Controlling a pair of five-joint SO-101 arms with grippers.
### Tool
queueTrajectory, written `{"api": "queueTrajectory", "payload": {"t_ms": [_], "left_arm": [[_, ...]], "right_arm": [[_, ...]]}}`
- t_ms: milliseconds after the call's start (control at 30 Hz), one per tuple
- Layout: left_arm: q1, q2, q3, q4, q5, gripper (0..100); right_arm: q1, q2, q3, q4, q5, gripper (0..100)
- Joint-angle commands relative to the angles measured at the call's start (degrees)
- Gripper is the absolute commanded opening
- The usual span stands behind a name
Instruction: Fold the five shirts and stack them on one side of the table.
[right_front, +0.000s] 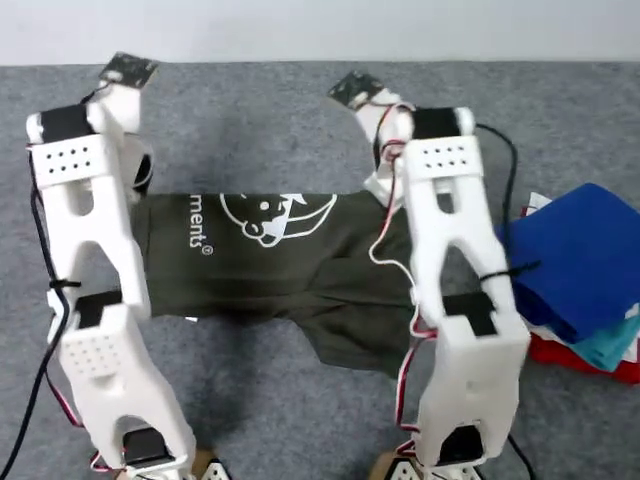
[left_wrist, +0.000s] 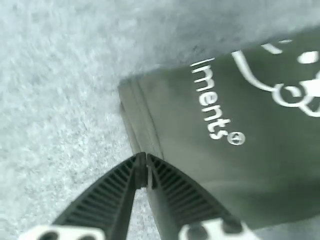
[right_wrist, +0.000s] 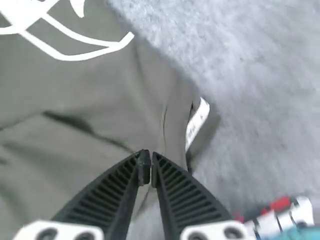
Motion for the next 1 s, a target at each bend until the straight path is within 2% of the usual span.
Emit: {"api": "queueTrajectory", "payload": {"t_ms": [0, 200, 333, 567, 667, 767, 967], "left_arm": [[5.63, -9.23, 7.08, 1.85, -0.62, 0], [17.41, -18.2, 22.37, 1.67, -0.26, 0], [26.64, -20.4, 26.77, 1.58, -0.26, 0], [45.27, -20.22, 31.34, 0.62, -0.62, 1], [52.57, -20.22, 34.68, -1.67, -0.62, 9], [56.79, -20.22, 37.93, -4.48, -0.62, 17], [61.54, -20.13, 41.89, -10.73, -2.9, 19]], "right_arm": [[3.12, -9.19, -3.25, 5.49, -0.35, 1.9], [11.03, -17.89, -3.25, 12.88, -0.79, 1.9], [19.12, -25.19, -2.99, 12.97, -4.31, 1.8], [35.38, -32.4, -2.9, 13.14, -4.66, 2.1], [40.75, -33.8, -1.41, 13.14, -4.75, 2.1], [43.56, -36.09, 2.11, 13.14, -4.48, 2.1], [45.93, -42.68, 10.11, 13.05, -4.31, 2.2]]}}
